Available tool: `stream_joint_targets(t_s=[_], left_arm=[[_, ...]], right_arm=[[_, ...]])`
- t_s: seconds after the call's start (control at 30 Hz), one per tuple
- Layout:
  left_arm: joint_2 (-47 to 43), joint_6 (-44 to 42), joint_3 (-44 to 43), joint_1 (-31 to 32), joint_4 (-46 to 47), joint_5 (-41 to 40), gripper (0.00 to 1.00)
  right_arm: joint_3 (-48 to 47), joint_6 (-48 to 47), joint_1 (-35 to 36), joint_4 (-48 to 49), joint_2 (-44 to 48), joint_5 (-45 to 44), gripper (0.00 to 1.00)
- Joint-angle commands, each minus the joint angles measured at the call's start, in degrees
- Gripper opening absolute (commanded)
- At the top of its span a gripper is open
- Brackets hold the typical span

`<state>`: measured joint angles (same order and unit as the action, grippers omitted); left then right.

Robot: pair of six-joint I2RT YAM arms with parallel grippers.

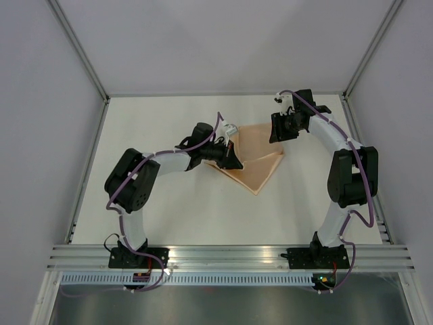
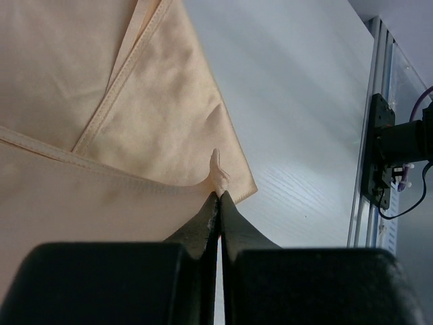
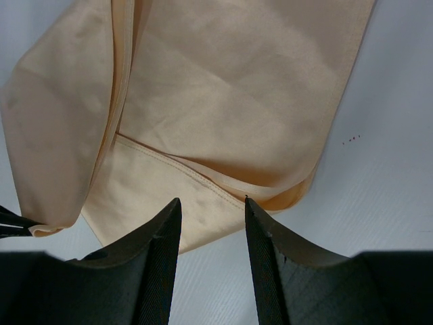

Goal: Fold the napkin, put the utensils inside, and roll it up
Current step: Fold the napkin at the center of the board.

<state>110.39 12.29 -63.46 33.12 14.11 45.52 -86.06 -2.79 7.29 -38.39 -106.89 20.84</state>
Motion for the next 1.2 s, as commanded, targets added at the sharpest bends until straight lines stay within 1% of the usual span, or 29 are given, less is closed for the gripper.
stream_joint_targets(t_s=[0.0, 0.2, 0.33, 0.63, 0.83, 0.93, 1.03, 1.07, 1.13, 1.17], left_arm=[[-3.2, -3.4, -2.2, 0.2, -0.7, 0.2, 0.02], [-2.5, -3.2, -3.6, 0.2, -0.7, 1.1, 0.02], [-1.2, -4.2, -4.7, 0.4, -3.5, 2.3, 0.02], [2.5, -5.4, -3.8, 1.9, -5.6, 2.5, 0.03], [4.7, -5.6, -3.6, 3.6, -5.6, 1.7, 0.08], [5.3, -5.5, -3.5, 4.6, -5.6, 0.8, 0.12], [5.6, -5.5, -3.3, 5.1, -5.3, 0.1, 0.21], [5.5, -5.4, -3.2, 5.3, -5.1, 0.0, 0.27], [5.5, -5.1, -3.1, 5.5, -4.4, -0.6, 0.34], [5.5, -5.0, -3.0, 5.5, -4.2, -0.8, 0.40]], right_arm=[[-1.5, 0.2, 0.2, 0.0, 0.5, -1.0, 0.48], [-1.5, 0.2, 0.2, -0.3, 0.6, -1.0, 0.49], [-1.4, 0.1, 0.2, -0.2, 0.7, -1.0, 0.49], [-1.5, 0.2, 0.2, -0.2, 0.3, -0.9, 0.49], [-1.5, 0.2, 0.2, -0.1, 0.1, -1.1, 0.49], [-1.5, 0.2, 0.3, -0.1, 0.0, -1.2, 0.49], [-1.5, 0.2, 0.3, -0.1, -0.2, -1.2, 0.48], [-1.5, 0.2, 0.3, -0.1, -0.2, -1.2, 0.49], [-1.5, 0.2, 0.4, -0.1, -0.1, -1.3, 0.49], [-1.6, 0.2, 0.4, -0.1, -0.2, -1.3, 0.49]])
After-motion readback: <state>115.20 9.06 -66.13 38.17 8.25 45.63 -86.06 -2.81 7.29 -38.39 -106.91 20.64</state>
